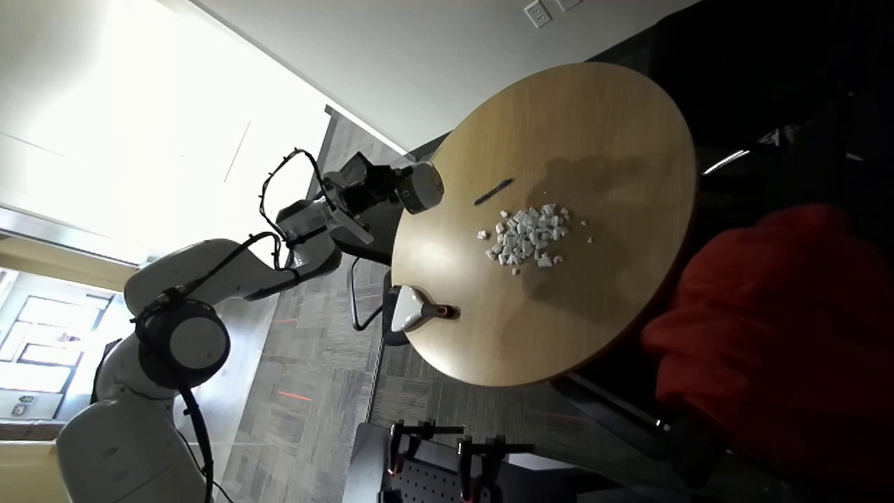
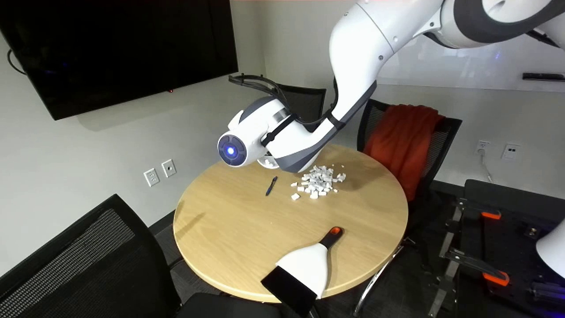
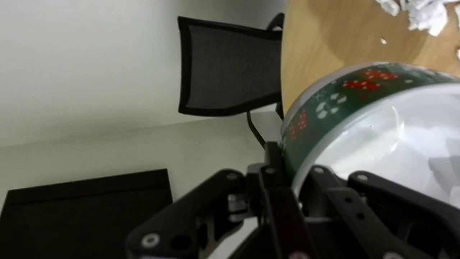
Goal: Empty the mug on the table
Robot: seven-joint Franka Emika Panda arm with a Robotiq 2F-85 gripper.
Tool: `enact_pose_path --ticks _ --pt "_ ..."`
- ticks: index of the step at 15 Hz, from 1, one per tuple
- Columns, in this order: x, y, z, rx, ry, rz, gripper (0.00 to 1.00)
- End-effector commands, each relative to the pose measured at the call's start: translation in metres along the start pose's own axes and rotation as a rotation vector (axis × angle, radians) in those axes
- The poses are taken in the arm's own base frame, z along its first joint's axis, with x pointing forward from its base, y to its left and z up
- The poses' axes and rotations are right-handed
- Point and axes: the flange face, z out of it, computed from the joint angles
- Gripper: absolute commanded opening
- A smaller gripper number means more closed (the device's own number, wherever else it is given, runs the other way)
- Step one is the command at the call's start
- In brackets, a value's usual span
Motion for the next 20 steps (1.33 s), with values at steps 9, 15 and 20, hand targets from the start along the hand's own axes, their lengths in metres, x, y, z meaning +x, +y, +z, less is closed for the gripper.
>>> enact_pose_path --ticks 9,15,20 --pt "0.001 0.011 -0.044 0.646 0.327 0.102 0.03" --pt "-0.001 -0.003 -0.020 0.922 0.211 0.036 0.03" --pt "0.002 -0.022 -0.003 0.988 0.186 -0.040 0.03"
